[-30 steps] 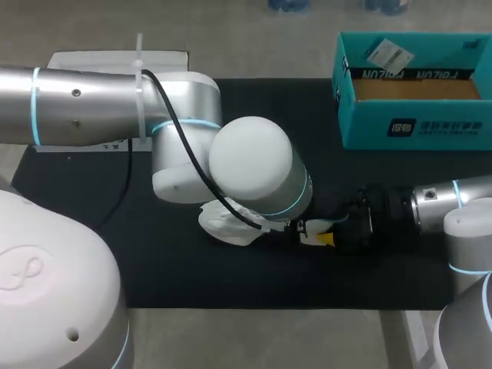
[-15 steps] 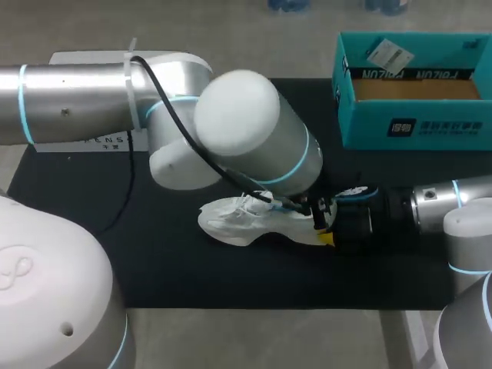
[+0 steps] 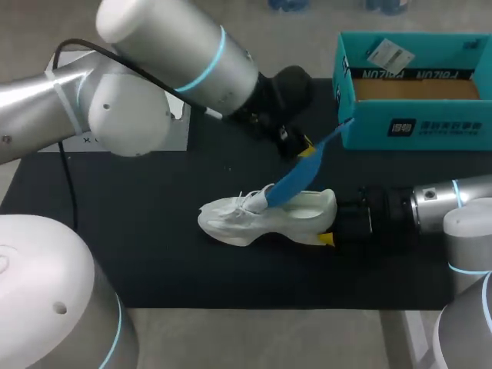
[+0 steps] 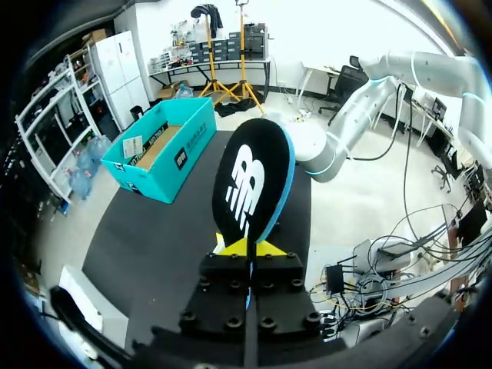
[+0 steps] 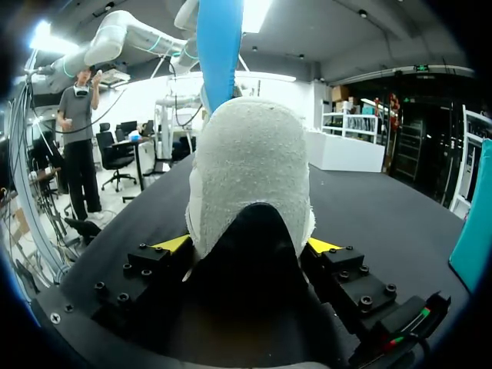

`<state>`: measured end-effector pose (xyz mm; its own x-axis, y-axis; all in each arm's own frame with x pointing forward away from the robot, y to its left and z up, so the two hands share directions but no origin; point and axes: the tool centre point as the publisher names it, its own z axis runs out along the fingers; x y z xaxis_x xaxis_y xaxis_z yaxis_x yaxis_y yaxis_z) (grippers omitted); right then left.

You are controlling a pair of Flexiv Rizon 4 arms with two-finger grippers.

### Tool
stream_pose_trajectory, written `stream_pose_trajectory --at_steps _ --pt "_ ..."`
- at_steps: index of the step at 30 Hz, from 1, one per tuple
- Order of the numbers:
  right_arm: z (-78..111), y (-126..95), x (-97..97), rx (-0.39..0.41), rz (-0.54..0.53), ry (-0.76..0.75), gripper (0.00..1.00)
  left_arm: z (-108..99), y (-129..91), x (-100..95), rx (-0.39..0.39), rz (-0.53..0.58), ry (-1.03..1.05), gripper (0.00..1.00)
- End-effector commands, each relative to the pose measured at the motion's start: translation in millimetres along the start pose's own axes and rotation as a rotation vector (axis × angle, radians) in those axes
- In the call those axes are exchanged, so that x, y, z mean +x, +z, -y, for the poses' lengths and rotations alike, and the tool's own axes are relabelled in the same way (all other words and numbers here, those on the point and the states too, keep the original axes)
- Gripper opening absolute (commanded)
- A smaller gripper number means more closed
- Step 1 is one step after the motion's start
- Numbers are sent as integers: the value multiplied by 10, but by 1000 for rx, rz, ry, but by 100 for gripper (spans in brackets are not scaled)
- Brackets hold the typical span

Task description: Take the shoe out of the shoebox, open the shoe tongue, remove and reinsert the insole, then place the shoe into the shoebox

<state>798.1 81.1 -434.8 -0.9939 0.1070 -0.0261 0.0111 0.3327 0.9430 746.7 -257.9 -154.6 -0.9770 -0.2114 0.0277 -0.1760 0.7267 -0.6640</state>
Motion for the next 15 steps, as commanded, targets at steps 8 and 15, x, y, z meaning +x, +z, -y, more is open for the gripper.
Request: stream_pose_trajectory --at_steps 8,15 --pt "39 28 7 2 2 0 0 143 -786 -261 220 -258 -61 0" --pt "39 28 7 2 2 0 0 177 -913 -302 270 -176 -47 0"
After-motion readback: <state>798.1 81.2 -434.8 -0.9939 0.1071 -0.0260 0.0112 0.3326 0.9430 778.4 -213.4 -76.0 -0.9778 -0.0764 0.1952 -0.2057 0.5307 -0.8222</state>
